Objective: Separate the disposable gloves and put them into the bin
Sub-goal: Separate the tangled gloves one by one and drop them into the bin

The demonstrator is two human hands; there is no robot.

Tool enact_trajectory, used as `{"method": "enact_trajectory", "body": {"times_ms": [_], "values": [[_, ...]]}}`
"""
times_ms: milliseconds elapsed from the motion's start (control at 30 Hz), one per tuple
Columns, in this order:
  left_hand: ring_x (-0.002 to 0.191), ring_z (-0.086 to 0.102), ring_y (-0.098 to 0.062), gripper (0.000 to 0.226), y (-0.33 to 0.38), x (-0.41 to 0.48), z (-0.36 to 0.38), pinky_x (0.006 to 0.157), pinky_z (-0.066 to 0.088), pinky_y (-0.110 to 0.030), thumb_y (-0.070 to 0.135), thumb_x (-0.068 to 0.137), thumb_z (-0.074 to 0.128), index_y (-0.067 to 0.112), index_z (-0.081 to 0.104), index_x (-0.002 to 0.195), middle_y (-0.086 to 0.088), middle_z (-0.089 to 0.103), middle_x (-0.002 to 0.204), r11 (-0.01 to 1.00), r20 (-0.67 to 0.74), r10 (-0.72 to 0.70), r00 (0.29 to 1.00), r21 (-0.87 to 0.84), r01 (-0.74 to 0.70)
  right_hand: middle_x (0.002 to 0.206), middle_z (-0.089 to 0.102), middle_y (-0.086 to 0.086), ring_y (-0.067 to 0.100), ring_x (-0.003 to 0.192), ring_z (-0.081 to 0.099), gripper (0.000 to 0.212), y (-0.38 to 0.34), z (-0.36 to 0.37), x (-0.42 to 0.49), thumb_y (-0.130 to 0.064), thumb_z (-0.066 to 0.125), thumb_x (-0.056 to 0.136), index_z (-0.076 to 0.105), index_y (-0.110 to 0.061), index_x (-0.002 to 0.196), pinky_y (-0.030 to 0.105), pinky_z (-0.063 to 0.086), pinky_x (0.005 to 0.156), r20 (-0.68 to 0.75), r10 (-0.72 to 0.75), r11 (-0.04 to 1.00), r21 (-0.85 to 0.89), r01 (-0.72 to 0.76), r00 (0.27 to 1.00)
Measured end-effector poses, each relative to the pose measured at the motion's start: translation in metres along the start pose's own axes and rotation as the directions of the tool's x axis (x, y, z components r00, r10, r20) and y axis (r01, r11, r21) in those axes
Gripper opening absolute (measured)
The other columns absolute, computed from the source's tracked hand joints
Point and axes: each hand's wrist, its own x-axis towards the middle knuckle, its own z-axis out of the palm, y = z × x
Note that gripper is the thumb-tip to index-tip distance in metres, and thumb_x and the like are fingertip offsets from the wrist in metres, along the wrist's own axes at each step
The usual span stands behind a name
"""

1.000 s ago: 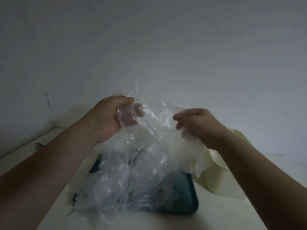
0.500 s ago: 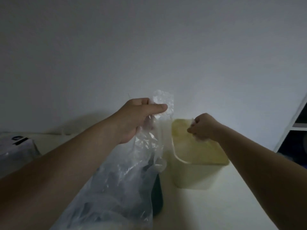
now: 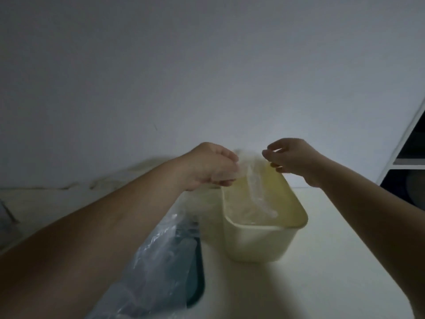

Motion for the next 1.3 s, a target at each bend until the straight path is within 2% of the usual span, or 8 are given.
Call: {"method": "enact_trajectory", "body": {"times_ms": [233,433,633,767,900,1033,1100,1300], "values": [[0.063,0.070,-0.021,0.015,-0.007,0.013,0.021,0.068,0.064,-0.034,0.003,0.084,0.081,0.005,0.069,0.092,-0.011,0.068,0.076,0.995,-0.099,0.057,0.993,0.087,-0.049,0.110,0.072,-0.003,0.021,0.103,0.072,0.030,-0.001,-0.003,-0.023,-0.016,0.066,0.097,0.070,-0.017,0.126,0.044,0.057,0.102,-0.020,-0.085,0.995,0.050,0.085,0.996],[0.079,0.066,-0.026,0.025,0.011,0.002,0.011,0.076,0.060,-0.033,-0.010,0.077,0.068,0.014,0.063,0.073,-0.013,0.060,0.079,0.941,0.235,0.151,0.960,-0.331,-0.067,0.130,0.070,0.007,0.024,0.119,0.067,0.091,-0.013,-0.005,-0.025,-0.030,0.086,0.062,0.054,-0.010,0.145,0.044,0.049,0.110,0.314,-0.080,0.957,0.288,-0.015,0.946],[0.084,0.076,-0.030,0.032,0.012,-0.001,0.006,0.087,0.065,-0.043,-0.018,0.094,0.045,0.008,0.047,0.077,-0.017,0.066,0.070,0.760,0.115,0.244,0.963,-0.640,-0.116,0.109,0.067,0.019,0.035,0.100,0.065,0.048,-0.013,-0.009,-0.037,-0.040,0.054,0.101,0.064,0.000,0.125,0.051,0.046,0.100,0.597,-0.194,0.777,0.578,-0.250,0.779],[0.065,0.076,-0.026,0.021,-0.004,0.004,0.003,0.061,0.062,-0.036,-0.014,0.089,0.065,0.007,0.063,0.087,-0.017,0.067,0.078,0.958,-0.120,0.157,0.980,-0.221,-0.181,0.079,0.056,0.011,0.024,0.069,0.050,0.027,-0.014,-0.005,-0.033,-0.010,0.065,0.095,0.056,0.004,0.117,0.033,0.049,0.066,0.444,-0.120,0.734,0.642,-0.222,0.888],[0.064,0.066,-0.013,0.007,-0.014,0.008,0.004,0.055,0.054,-0.027,0.004,0.084,0.081,0.009,0.077,0.087,-0.002,0.072,0.080,0.956,-0.126,0.156,0.980,0.269,-0.118,0.105,0.074,0.019,0.027,0.076,0.071,0.051,-0.011,0.007,-0.025,-0.005,0.081,0.085,0.062,-0.006,0.133,0.038,0.065,0.072,0.089,0.055,0.986,0.151,-0.068,0.994],[0.090,0.074,-0.019,0.007,-0.011,0.018,0.012,0.082,0.061,-0.034,0.016,0.079,0.087,0.016,0.082,0.084,-0.002,0.078,0.092,0.856,-0.084,0.205,0.975,0.499,-0.137,0.142,0.057,0.002,0.021,0.123,0.059,0.064,-0.015,0.017,-0.033,-0.024,0.076,0.089,0.050,-0.021,0.148,0.030,0.047,0.099,-0.003,-0.241,0.867,-0.449,0.215,0.970],[0.094,0.073,-0.018,0.012,-0.011,0.025,0.016,0.090,0.062,-0.037,0.019,0.080,0.088,0.017,0.083,0.091,-0.001,0.078,0.097,0.802,-0.033,0.156,0.987,0.587,-0.107,0.145,0.057,-0.003,0.018,0.129,0.056,0.051,-0.028,0.014,-0.044,-0.026,0.071,0.093,0.057,-0.025,0.142,0.034,0.048,0.106,0.095,-0.301,0.781,-0.547,0.302,0.949],[0.099,0.070,-0.016,0.008,-0.014,0.036,0.026,0.085,0.059,-0.033,0.015,0.084,0.082,0.021,0.081,0.090,0.005,0.075,0.098,0.752,-0.037,0.241,0.970,0.639,-0.162,0.163,0.039,-0.004,0.022,0.147,0.041,0.064,-0.051,0.035,-0.071,-0.046,0.053,0.103,0.032,-0.030,0.162,0.035,0.034,0.116,0.537,0.210,0.592,-0.735,0.331,0.817]]}}
